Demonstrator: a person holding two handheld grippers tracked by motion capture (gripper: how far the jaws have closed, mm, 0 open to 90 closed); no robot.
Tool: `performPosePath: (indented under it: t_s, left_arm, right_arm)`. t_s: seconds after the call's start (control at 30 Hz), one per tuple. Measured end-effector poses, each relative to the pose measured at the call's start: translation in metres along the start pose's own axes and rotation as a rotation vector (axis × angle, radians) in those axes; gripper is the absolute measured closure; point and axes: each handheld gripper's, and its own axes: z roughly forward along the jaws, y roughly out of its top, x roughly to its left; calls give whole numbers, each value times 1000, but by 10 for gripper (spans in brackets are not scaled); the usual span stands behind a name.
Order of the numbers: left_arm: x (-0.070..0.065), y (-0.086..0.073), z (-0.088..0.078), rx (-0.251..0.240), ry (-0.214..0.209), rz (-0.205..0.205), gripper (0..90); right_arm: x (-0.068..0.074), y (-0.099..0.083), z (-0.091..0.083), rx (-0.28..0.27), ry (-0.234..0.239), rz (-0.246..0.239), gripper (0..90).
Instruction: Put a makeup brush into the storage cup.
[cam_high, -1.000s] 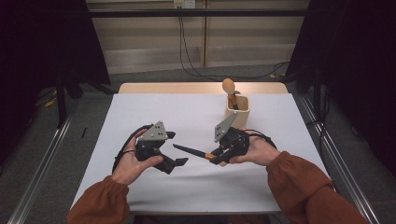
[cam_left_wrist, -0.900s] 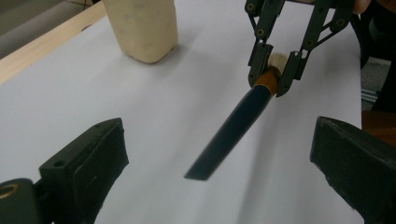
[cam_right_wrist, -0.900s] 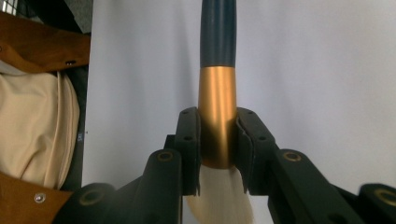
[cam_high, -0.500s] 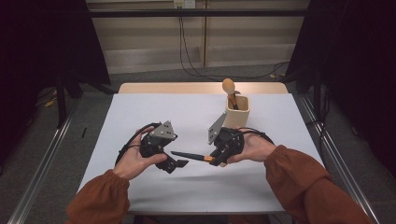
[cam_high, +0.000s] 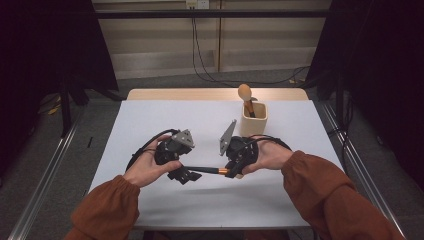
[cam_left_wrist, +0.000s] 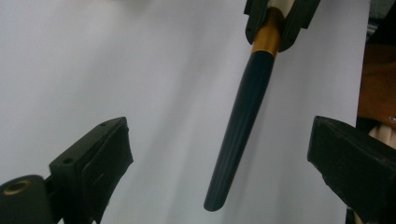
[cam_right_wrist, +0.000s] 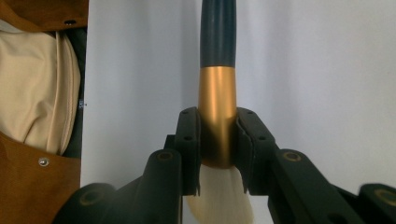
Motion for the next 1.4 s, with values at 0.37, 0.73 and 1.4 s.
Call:
performPosePath:
  t_s: [0.37, 0.73, 1.4]
  left_arm:
    - [-2, 8, 14, 87, -79, 49, 73]
    - [-4, 13, 26, 112, -113, 53, 236]
    - [-3, 18, 39, 81, -158, 21, 565]
  right_arm:
    - [0, 9, 6, 29, 19, -29, 722]
    - [-1, 12, 11, 27, 24, -45, 723]
    - [-3, 13, 13, 13, 11, -46, 723]
